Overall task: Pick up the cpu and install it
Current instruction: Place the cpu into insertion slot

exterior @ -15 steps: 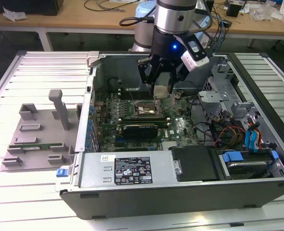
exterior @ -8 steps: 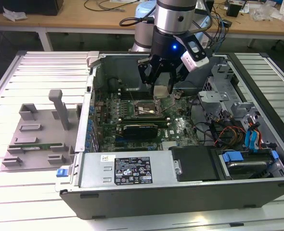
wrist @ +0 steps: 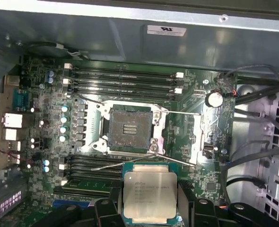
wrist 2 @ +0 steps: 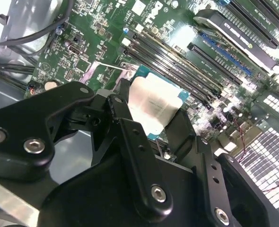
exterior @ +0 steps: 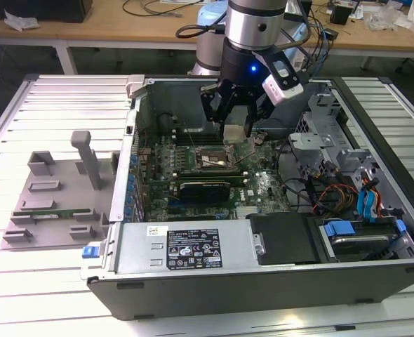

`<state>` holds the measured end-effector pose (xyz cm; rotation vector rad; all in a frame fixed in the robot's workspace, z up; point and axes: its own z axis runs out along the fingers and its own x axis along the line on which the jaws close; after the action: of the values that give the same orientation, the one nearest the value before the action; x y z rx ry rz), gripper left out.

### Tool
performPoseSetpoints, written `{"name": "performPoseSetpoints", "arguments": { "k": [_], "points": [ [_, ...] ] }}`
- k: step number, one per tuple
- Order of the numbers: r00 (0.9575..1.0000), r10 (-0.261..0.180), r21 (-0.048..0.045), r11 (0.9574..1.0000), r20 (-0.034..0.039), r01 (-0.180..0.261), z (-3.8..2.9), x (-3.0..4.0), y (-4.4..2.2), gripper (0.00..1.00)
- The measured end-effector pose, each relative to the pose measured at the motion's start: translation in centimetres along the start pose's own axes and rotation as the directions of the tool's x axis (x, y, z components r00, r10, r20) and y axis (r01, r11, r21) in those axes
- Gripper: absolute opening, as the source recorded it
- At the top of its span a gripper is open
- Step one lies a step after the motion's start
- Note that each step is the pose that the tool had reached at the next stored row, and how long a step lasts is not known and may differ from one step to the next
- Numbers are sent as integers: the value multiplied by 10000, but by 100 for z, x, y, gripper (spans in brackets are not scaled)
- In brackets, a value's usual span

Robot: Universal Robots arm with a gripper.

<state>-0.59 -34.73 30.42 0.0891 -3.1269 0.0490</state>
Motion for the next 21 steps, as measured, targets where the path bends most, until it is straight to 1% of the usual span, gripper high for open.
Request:
{"name": "performPoseSetpoints", "arguments": {
  "k": [2, 4, 5, 8, 12, 13, 14, 16, 17, 18, 19, 20, 21],
  "points": [
    [9996, 290, 1, 9996, -10, -290, 0, 0, 0, 55],
    [9968, 802, 0, 9968, -25, -802, 0, -1, 0, 55],
    [9945, 1051, -3, 9945, -33, -1051, 1, -1, 0, 55],
    [9915, 1302, -6, 9915, -42, -1302, 1, 0, 0, 55],
    [9850, 1727, -10, 9850, -55, -1727, 1, -1, 0, 55],
    [9797, 2004, -11, 9797, -65, -2004, 0, -1, 0, 55],
    [9755, 2198, -13, 9755, -71, -2198, 1, 0, 0, 55],
    [9689, 2474, -15, 9689, -81, -2474, 1, 0, 0, 55],
    [9669, 2550, -16, 9669, -83, -2550, 1, 0, 0, 55],
    [9467, 3218, -18, 9468, -107, -3219, 1, 0, 0, 55],
    [9281, 3721, -20, 9282, -125, -3721, 1, 0, 0, 55],
    [9202, 3912, -20, 9203, -132, -3912, 1, -1, 0, 55],
    [9191, 3937, -20, 9192, -134, -3938, 1, -1, 0, 55]
  ]
}}
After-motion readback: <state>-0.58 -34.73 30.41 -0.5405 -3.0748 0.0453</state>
